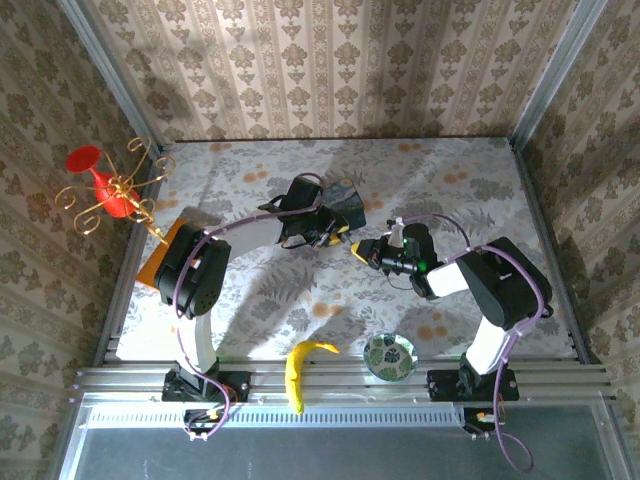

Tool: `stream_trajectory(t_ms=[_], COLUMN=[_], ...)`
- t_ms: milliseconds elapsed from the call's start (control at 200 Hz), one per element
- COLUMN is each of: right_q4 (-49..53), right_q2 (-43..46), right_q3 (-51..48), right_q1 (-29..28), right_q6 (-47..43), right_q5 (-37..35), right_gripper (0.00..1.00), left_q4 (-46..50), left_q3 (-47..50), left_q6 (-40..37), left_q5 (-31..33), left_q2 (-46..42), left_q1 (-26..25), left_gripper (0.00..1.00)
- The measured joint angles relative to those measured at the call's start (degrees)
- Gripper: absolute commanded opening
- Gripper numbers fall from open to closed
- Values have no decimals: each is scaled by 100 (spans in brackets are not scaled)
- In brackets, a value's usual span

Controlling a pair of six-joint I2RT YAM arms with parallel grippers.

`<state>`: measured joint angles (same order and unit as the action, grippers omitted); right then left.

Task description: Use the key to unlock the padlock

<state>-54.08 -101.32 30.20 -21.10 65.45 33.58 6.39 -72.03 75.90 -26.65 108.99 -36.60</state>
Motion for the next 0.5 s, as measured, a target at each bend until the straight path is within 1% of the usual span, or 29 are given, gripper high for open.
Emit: stream_trajectory(t_ms=[150,315,500], right_q4=[-529,-1344,-1558], right_q2=[-304,-774,-852], right_q3=[-2,-2,-2], right_q1=[52,72,85], right_q6=[413,940,1161], right_q5=[205,400,463], right_gripper=[0,0,0], left_q4=[0,0,-15], left_q3=[0,2,2], left_q6=[4,42,63], left_q5=[33,107,118], left_q2=[0,0,0], left_q1=[26,39,50], left_gripper=[0,0,0])
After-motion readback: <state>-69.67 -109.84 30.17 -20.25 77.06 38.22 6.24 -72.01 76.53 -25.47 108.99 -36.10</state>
